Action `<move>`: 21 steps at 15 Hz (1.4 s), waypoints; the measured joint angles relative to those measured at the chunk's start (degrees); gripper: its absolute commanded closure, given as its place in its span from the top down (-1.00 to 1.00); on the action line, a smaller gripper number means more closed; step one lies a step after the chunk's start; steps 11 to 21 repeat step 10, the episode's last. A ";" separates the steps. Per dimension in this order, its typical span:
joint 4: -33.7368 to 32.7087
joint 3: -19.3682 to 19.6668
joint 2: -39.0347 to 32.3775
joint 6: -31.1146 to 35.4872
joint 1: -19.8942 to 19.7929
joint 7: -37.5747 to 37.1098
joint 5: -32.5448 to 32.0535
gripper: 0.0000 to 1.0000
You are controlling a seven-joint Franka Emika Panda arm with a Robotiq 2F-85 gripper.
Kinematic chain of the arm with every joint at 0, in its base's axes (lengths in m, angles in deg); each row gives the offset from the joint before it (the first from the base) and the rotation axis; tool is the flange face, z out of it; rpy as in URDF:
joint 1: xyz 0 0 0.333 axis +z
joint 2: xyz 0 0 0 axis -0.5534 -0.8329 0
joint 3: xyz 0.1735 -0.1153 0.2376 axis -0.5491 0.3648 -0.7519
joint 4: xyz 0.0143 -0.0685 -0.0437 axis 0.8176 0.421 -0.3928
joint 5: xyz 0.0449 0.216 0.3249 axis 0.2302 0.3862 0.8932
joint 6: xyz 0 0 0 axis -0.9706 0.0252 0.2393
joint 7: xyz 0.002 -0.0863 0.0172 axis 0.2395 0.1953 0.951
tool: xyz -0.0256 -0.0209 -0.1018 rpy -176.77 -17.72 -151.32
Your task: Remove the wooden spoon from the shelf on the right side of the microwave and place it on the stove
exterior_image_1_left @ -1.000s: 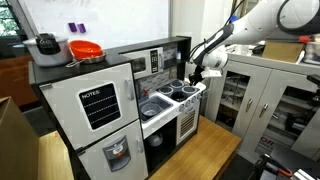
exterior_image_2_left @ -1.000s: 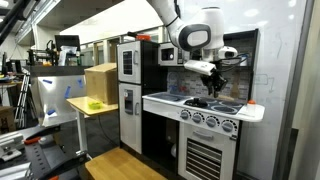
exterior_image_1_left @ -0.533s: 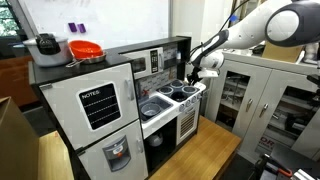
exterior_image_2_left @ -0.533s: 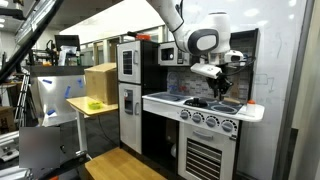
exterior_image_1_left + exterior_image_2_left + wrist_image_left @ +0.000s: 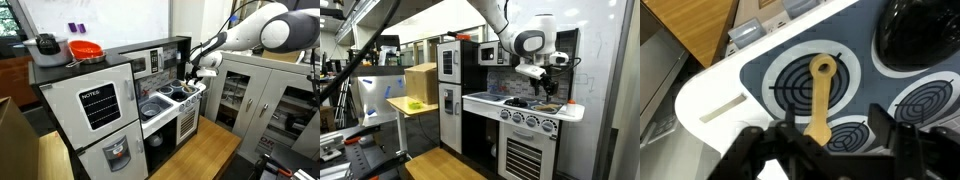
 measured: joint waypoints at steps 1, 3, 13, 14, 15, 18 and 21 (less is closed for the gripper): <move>-0.35 0.08 0.08 -0.70 -0.02 -0.49 -0.13 1.00; -0.52 0.62 0.96 -3.17 0.29 -2.55 -1.59 1.00; 2.93 3.63 10.17 -17.38 2.92 -6.68 -8.31 1.00; 2.93 3.63 10.17 -17.38 2.92 -6.68 -8.31 1.00; 2.93 3.63 10.17 -17.38 2.92 -6.68 -8.31 1.00; 2.93 3.63 10.17 -17.38 2.92 -6.68 -8.31 1.00; 2.93 3.63 10.17 -17.38 2.92 -6.68 -8.31 1.00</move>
